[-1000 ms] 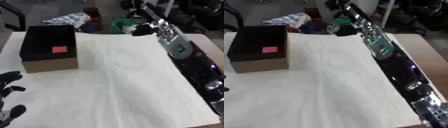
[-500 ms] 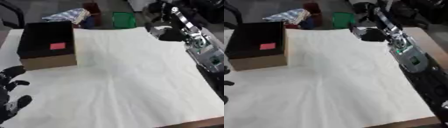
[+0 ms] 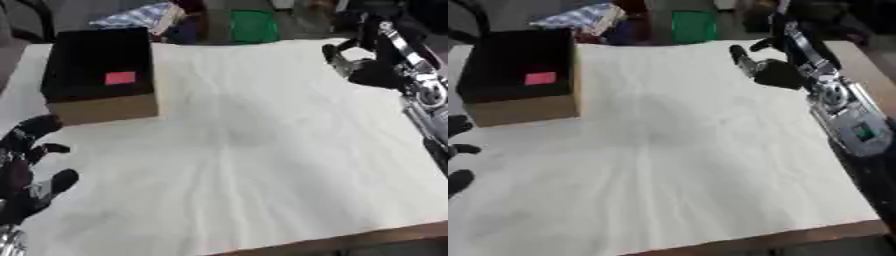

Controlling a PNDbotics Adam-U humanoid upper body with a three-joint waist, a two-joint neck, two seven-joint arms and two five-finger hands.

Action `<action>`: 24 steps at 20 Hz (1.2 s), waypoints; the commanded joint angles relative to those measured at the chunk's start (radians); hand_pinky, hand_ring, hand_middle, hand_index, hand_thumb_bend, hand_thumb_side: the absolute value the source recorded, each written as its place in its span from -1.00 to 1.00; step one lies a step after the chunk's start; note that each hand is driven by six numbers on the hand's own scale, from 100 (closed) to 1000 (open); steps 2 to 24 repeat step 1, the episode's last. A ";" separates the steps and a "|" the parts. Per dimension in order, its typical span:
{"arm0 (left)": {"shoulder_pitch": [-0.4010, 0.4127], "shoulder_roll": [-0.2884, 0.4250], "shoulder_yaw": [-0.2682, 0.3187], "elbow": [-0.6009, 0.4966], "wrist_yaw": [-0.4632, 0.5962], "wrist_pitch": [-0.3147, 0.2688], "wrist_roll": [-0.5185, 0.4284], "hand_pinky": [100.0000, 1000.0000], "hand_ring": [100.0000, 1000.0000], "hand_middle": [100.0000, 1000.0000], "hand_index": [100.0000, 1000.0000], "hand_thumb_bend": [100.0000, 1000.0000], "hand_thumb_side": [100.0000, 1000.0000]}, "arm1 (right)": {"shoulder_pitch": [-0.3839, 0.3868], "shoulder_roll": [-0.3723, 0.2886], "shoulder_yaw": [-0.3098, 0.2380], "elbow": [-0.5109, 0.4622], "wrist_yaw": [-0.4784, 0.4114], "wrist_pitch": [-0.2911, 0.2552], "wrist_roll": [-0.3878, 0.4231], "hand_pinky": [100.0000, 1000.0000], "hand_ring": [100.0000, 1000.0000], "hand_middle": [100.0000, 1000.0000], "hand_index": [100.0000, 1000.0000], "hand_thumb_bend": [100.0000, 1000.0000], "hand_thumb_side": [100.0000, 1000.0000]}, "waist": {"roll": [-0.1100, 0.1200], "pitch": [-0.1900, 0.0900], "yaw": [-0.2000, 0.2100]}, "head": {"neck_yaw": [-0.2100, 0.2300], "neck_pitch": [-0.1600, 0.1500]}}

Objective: Pick up objects on the table and place them in the box.

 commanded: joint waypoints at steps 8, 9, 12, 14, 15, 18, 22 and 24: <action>-0.005 0.009 0.009 -0.011 -0.002 -0.002 0.004 0.10 0.59 0.45 0.40 1.00 -0.15 | -0.002 -0.020 -0.022 -0.008 -0.010 0.001 -0.011 0.32 0.68 0.50 0.67 -0.66 -0.58 | 0.003 -0.015 -0.003 | 0.010 0.011; -0.005 0.009 0.009 -0.011 -0.002 -0.002 0.004 0.10 0.59 0.45 0.40 1.00 -0.15 | -0.002 -0.020 -0.022 -0.008 -0.010 0.001 -0.011 0.32 0.68 0.50 0.67 -0.66 -0.58 | 0.003 -0.015 -0.003 | 0.010 0.011; -0.005 0.009 0.009 -0.011 -0.002 -0.002 0.004 0.10 0.59 0.45 0.40 1.00 -0.15 | -0.002 -0.020 -0.022 -0.008 -0.010 0.001 -0.011 0.32 0.68 0.50 0.67 -0.66 -0.58 | 0.003 -0.015 -0.003 | 0.010 0.011; -0.005 0.009 0.009 -0.011 -0.002 -0.002 0.004 0.10 0.59 0.45 0.40 1.00 -0.15 | -0.002 -0.020 -0.022 -0.008 -0.010 0.001 -0.011 0.32 0.68 0.50 0.67 -0.66 -0.58 | 0.003 -0.015 -0.003 | 0.010 0.011; -0.005 0.009 0.009 -0.011 -0.002 -0.002 0.004 0.10 0.59 0.45 0.40 1.00 -0.15 | -0.002 -0.020 -0.022 -0.008 -0.010 0.001 -0.011 0.32 0.68 0.50 0.67 -0.66 -0.58 | 0.003 -0.015 -0.003 | 0.010 0.011; -0.005 0.009 0.009 -0.011 -0.002 -0.002 0.004 0.10 0.59 0.45 0.40 1.00 -0.15 | -0.002 -0.020 -0.022 -0.008 -0.010 0.001 -0.011 0.32 0.68 0.50 0.67 -0.66 -0.58 | 0.003 -0.015 -0.003 | 0.010 0.011; -0.005 0.009 0.009 -0.011 -0.002 -0.002 0.004 0.10 0.59 0.45 0.40 1.00 -0.15 | -0.002 -0.020 -0.022 -0.008 -0.010 0.001 -0.011 0.32 0.68 0.50 0.67 -0.66 -0.58 | 0.003 -0.015 -0.003 | 0.010 0.011; -0.005 0.009 0.009 -0.011 -0.002 -0.002 0.004 0.10 0.59 0.45 0.40 1.00 -0.15 | -0.002 -0.020 -0.022 -0.008 -0.010 0.001 -0.011 0.32 0.68 0.50 0.67 -0.66 -0.58 | 0.003 -0.015 -0.003 | 0.010 0.011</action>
